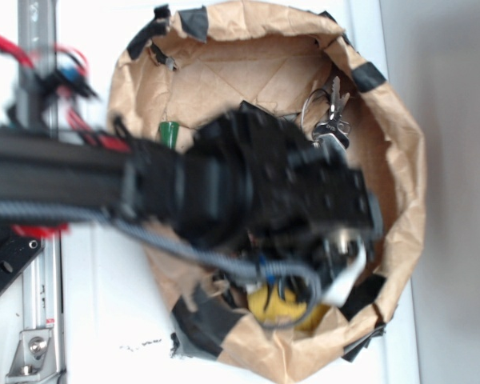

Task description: Grab the yellow cloth.

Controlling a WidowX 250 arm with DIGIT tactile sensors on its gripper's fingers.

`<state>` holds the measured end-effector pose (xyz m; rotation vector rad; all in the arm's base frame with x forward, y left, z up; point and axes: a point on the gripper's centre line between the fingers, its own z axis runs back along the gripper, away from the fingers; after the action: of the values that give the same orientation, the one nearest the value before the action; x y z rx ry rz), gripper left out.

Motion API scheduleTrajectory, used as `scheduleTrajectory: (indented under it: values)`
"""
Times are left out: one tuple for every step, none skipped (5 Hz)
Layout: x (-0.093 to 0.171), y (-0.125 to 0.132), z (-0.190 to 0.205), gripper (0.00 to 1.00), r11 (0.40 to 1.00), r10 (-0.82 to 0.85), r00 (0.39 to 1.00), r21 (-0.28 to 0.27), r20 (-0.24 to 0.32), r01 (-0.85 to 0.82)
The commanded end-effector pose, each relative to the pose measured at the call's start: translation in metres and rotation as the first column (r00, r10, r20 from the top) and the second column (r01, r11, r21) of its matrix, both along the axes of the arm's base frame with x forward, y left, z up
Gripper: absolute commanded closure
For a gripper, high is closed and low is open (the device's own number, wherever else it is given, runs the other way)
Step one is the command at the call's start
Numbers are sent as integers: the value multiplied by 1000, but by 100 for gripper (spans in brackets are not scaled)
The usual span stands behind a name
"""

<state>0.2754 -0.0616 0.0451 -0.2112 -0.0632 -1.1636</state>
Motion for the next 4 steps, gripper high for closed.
scheduleTrajectory:
  values:
    - [-32, 60, 57, 100, 878, 470, 868, -11, -162, -478]
    - [-40, 38, 76, 100, 733, 675, 720, 35, -159, -680]
    - [-43, 5, 85, 100, 541, 836, 536, 16, -115, -841]
    - [-27, -12, 93, 100, 314, 948, 315, -15, -38, -949]
